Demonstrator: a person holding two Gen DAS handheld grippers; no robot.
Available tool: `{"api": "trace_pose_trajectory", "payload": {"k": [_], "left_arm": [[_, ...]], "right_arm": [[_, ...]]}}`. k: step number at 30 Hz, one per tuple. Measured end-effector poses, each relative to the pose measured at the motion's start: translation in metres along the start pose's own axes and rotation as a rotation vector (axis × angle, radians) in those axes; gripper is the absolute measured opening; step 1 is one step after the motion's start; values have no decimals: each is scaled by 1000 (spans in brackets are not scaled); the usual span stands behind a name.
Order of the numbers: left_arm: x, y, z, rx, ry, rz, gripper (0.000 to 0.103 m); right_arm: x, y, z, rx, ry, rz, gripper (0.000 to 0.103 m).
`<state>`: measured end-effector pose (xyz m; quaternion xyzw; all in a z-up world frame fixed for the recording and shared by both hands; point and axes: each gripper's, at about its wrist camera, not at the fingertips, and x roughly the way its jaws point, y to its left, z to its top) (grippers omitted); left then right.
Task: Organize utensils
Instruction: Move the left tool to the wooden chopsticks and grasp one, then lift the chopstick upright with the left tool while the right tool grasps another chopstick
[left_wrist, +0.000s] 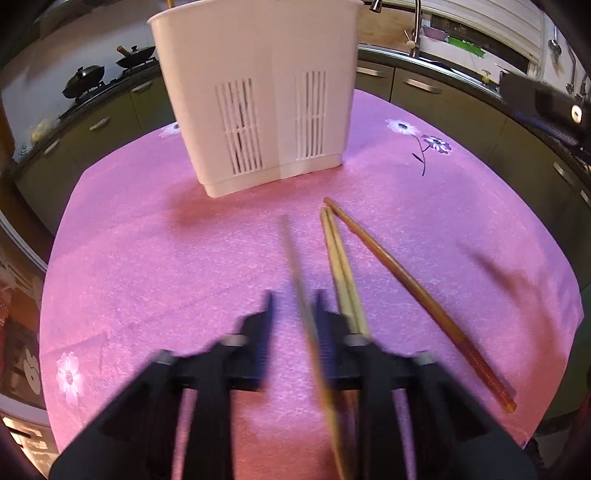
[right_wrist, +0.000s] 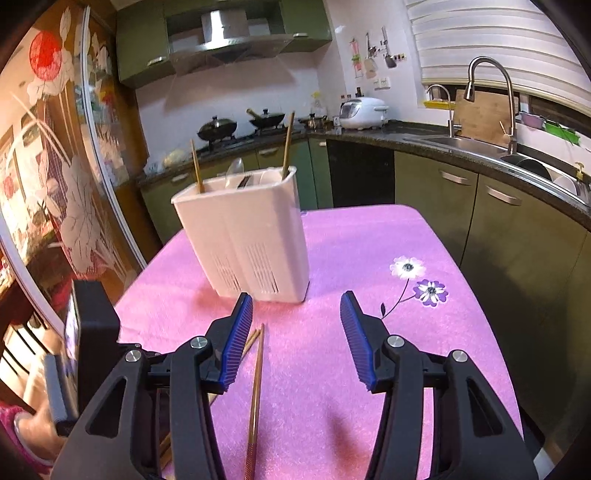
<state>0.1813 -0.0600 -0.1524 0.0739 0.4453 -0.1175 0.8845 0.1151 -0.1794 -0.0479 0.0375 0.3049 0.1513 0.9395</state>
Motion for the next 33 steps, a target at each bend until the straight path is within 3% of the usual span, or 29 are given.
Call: {"api": "trace_pose_trajectory", "payload": {"k": [3,10,23,26,28,30,33], "left_arm": [[0,5,0,-4,-5,-24,6],[-25,18,8,-48,-107,-34,6],[-92,43,20,-115,-281,-71,5],[-100,43,22,-111,-303,-76,5],[-105,43,24,-105,-309,-79,6],[-108,42,24,-100,-317,-78,6],[-113,42,24,-98,-326,-82,6]], "right_arm": [[18,8,-7,-34,82,-12,50],[80,38,-28,-144,303,-22,44],[144,62,-29,-224,485,-69,41],[152,56,-24,-177,506,-18,29],[152,54,-22,-167,518,-7,10],[153,49,-19,-135,526,9,6],[135,40,-8,-94,459,34,6]]}}
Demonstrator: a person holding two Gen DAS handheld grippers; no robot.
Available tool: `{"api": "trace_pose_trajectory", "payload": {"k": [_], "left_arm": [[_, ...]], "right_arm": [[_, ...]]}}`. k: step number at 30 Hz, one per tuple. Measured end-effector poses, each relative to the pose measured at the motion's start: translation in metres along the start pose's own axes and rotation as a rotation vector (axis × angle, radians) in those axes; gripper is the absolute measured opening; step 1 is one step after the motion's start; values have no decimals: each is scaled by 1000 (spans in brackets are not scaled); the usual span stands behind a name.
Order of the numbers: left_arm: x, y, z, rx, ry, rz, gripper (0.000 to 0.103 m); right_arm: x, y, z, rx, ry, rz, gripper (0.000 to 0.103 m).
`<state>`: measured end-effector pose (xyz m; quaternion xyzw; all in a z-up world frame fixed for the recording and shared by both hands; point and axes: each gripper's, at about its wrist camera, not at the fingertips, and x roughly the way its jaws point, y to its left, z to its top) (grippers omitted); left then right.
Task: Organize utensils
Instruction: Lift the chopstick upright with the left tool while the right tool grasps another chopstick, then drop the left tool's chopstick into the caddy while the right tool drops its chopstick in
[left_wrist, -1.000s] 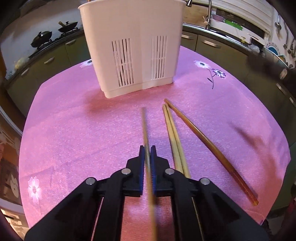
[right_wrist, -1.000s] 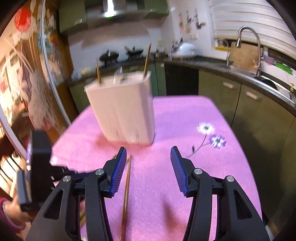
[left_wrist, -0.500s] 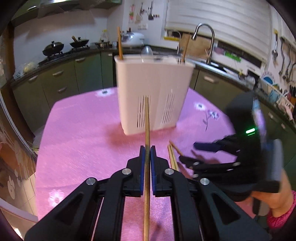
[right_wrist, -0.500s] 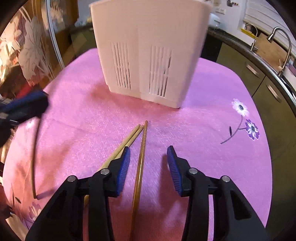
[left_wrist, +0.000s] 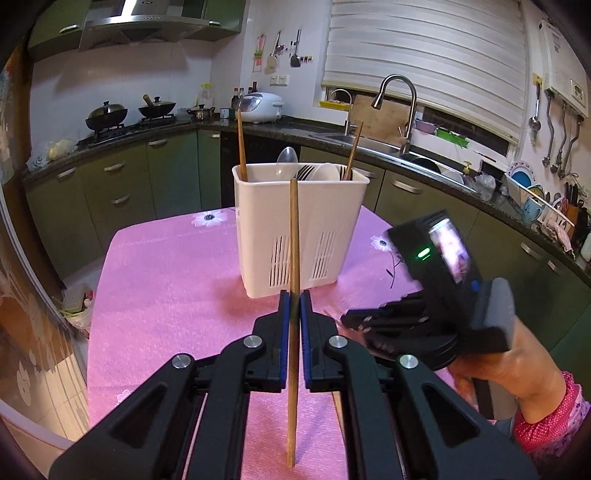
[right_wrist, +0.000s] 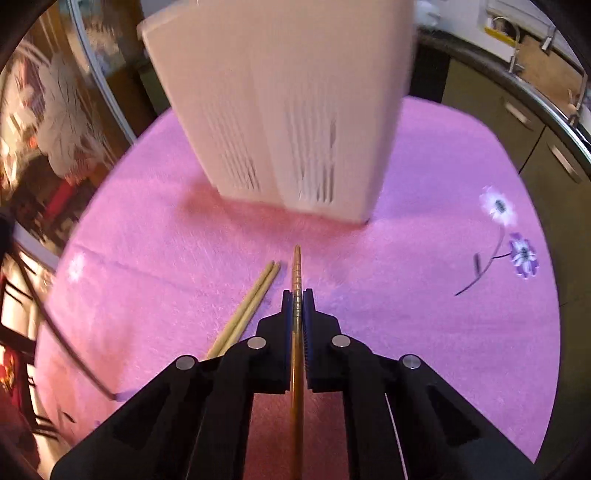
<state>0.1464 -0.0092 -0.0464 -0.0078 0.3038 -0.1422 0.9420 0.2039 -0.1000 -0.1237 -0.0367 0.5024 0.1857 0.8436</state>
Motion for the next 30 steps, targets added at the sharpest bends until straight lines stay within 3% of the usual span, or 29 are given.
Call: {"api": "trace_pose_trajectory", "payload": {"k": [9,21,30], "left_arm": [[-12,-4,8,14,-27,-7,6],[-32,-11,24,36,-66,-19,6],[-61,-25,84,107,-188,-1,6]], "right_arm": [[-105,-11,-8,25,-232,84,6],[-189,-2,-34,2,-386,127,6],[-246,-4,-12,-9,-528,119,6]]}}
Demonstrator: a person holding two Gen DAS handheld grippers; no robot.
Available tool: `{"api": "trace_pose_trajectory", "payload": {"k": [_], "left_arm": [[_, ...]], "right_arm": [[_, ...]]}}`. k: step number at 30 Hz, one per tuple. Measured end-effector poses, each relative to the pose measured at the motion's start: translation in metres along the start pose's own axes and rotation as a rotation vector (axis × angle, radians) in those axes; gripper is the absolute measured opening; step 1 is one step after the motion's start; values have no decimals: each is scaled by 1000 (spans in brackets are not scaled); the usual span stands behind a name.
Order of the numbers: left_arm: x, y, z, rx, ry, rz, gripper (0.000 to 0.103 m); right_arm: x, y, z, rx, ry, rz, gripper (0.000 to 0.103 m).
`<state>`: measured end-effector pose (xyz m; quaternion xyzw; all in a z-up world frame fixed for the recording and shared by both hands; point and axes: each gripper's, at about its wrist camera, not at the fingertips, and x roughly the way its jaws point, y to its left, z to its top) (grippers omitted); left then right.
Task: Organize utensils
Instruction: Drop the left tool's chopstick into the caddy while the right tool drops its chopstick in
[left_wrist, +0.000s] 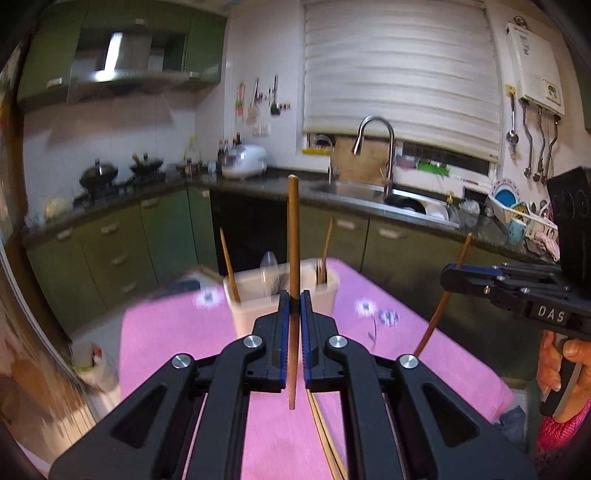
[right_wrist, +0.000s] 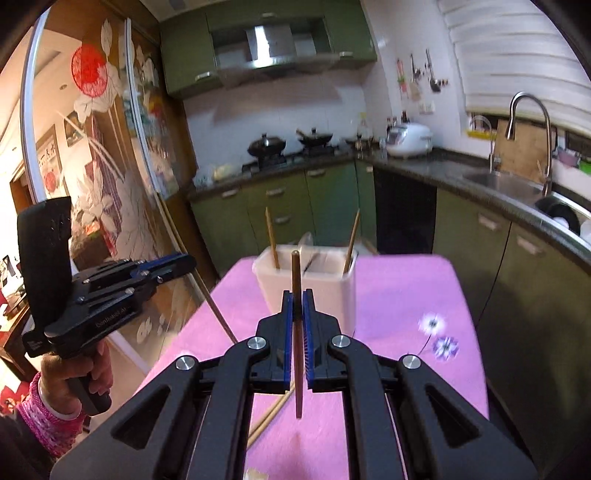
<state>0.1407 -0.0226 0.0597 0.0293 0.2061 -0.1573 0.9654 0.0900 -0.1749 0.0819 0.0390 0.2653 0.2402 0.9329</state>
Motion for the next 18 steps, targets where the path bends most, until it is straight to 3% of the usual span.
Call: {"api": "trace_pose_trajectory", "payload": {"k": [6,12,18], "left_arm": [[-4,2,49,12,-90,30,6],[16,10,86,7,-166,68,6],[57,17,89,9,-147,91,6]], "right_arm": [[-12,-6,30,-4,-65,-2,6],[-4,-15,41,8,-62,-2,6],[9,-24,41,28,-45,-2,6]]}}
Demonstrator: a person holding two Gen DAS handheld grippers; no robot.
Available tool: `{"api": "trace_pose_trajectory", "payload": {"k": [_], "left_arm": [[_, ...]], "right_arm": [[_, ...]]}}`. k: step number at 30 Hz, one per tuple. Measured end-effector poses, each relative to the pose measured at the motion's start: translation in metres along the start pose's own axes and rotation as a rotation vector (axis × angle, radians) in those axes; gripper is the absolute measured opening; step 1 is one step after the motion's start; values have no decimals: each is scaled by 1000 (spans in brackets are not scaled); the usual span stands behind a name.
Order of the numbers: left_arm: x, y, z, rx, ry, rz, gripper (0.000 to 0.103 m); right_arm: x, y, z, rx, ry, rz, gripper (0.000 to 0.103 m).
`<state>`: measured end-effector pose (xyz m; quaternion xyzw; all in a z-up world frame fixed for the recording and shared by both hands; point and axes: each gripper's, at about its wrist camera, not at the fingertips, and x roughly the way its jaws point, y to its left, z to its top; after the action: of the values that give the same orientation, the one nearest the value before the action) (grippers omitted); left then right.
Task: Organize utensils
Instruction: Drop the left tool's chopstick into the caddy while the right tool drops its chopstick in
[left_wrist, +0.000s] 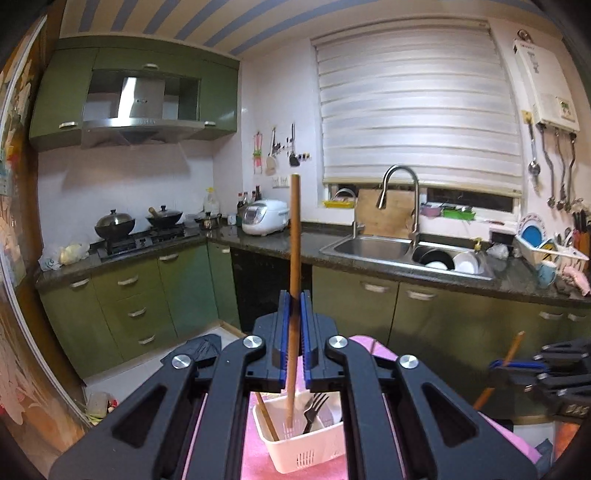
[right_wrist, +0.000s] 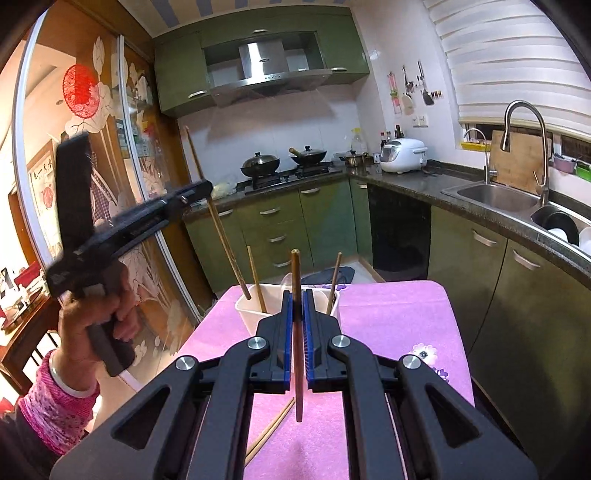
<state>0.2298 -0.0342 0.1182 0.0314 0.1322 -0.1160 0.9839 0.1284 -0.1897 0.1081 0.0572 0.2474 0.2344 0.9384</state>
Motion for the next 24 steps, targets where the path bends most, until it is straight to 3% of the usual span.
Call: {"api": "trace_pose_trajectory", "payload": {"k": [8,9,12,17,24], "left_arm": [[45,12,-38,-24,101,22,6],[48,13,-42,-20,107,28,9],[47,11,-55,-3,114,38,33],[33,7,-71,18,114,43,34],[-2,8,-96,-2,141,9,34]], "right_arm": [[8,2,3,-7,-9,2,6],[9,3,5,-8,-14,2,6],[11,8,14,-11,-33,4,6],[14,14,35,-15,-80,-2,6],[19,9,81,23,-231,-33,6]]}}
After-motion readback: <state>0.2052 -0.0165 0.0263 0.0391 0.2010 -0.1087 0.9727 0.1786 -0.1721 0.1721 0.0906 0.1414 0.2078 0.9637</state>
